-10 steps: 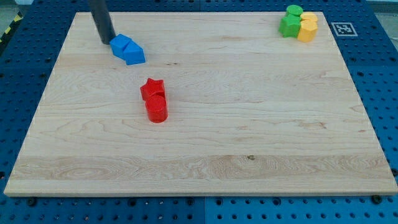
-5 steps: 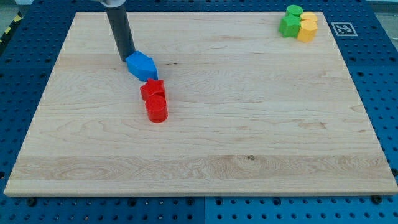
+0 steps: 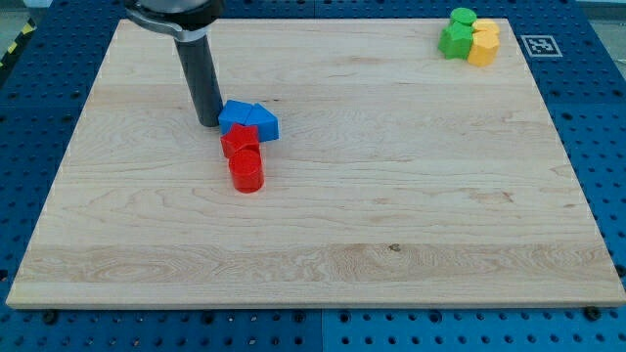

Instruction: Place the blue blocks below the green star

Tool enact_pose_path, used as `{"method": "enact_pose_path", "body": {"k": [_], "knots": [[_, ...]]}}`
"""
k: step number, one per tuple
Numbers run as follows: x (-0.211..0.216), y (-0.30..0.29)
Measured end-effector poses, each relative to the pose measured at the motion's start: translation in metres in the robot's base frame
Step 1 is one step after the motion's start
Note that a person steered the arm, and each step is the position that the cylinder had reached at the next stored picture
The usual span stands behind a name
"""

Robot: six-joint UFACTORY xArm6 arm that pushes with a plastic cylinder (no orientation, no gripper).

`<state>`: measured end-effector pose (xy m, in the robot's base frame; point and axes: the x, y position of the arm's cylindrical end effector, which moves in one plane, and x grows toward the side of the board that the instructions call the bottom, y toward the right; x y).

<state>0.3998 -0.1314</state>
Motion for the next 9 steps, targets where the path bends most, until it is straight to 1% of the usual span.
{"method": "enact_pose_path", "body": {"k": [1,5,7,9], "knots": [[0.004,0.008],[0.01,0.086],[0.039,0.15],[0.039,0.202]]}}
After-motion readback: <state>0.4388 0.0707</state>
